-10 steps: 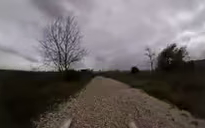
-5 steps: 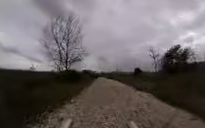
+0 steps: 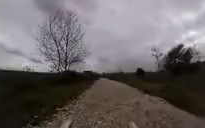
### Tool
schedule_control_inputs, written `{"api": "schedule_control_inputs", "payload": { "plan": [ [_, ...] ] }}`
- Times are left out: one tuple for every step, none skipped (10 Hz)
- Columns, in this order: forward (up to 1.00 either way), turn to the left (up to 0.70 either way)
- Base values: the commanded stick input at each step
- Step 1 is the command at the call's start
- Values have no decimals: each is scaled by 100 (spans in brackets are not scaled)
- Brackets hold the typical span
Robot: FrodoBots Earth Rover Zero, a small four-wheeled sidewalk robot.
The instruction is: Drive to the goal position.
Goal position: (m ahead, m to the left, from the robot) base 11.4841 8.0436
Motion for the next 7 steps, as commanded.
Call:
{"api": "schedule_control_inputs", "payload": {
  "plan": [
    [70, 0],
    [70, 0],
    [70, 0],
    [70, 0],
    [70, 0],
    [70, 0],
    [70, 0]
  ]
}}
